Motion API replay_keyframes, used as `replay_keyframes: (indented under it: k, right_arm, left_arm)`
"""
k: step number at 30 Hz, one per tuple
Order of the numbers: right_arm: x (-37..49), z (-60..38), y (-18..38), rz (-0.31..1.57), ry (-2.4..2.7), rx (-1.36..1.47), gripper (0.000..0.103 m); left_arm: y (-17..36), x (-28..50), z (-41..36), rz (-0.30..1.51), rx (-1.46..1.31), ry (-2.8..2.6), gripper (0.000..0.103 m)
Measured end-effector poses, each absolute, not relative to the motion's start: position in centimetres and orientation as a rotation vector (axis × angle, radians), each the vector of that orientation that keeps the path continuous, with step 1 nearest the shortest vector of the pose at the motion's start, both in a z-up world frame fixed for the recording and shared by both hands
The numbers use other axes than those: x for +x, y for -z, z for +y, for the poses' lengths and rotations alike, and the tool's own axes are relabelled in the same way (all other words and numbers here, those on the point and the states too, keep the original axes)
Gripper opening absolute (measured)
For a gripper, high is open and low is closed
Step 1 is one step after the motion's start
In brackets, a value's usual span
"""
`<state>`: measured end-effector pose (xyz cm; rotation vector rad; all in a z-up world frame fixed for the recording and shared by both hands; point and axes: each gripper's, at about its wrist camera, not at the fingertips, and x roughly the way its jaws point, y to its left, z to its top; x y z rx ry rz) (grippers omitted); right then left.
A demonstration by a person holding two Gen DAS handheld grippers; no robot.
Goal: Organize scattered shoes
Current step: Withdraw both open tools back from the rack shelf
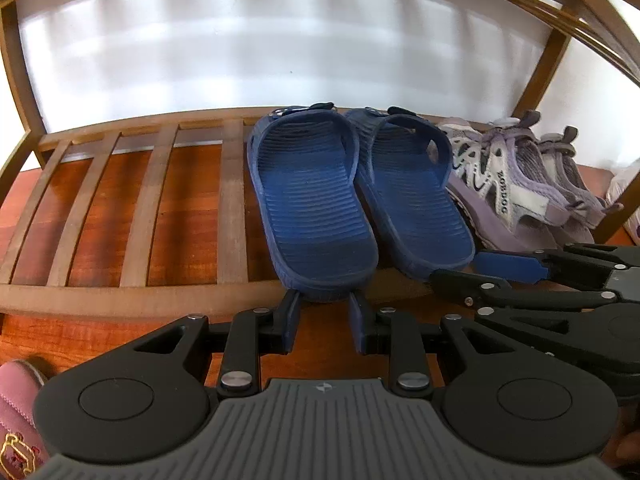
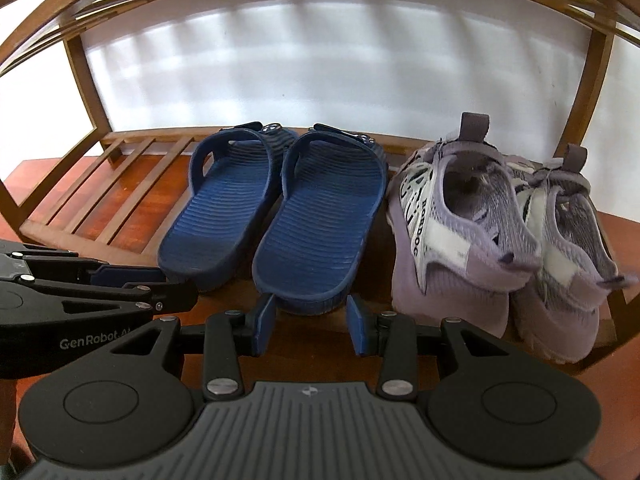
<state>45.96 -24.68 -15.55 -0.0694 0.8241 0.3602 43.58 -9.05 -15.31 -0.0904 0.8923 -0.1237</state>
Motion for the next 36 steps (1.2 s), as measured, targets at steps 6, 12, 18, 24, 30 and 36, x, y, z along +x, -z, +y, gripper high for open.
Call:
replay_keyframes:
  k: [6,12,18,24,30,36]
  right_arm:
    - [46.0,-24.8,15.5,0.825,-0.36,-0.078,0.044]
    - [44.9,-25.2,14.2,0.811,-0.363,-0.076,0.044]
    - [42.9,-25.7,12.3,0.808,-0.371,-0.082,0.044]
    - [39.9,-26.0,10.3,0.806,-0.387,-0.093,0.045]
    - [36.3,-26.3,8.6,0.812,-0.422,-0.108,0.046]
    - [32.5,-26.3,7.4,0.812,-0.473,-0.125,0.054]
  left_arm:
    - [15.3,43.3,-9.0,0.896,-0.087,0.118,0.03]
    - [14.5,41.9,-8.9,0.897,-0.091,0.113,0.031]
    - [12.2,38.9,-9.0,0.878,-0.087,0.105,0.035]
    - [9.9,35.8,-9.2,0.859,-0.083,0.097,0.037]
    - [7.7,31.7,-9.4,0.854,-0.109,0.098,0.044]
    - [6.3,27.7,-9.7,0.847,-0.105,0.072,0.058]
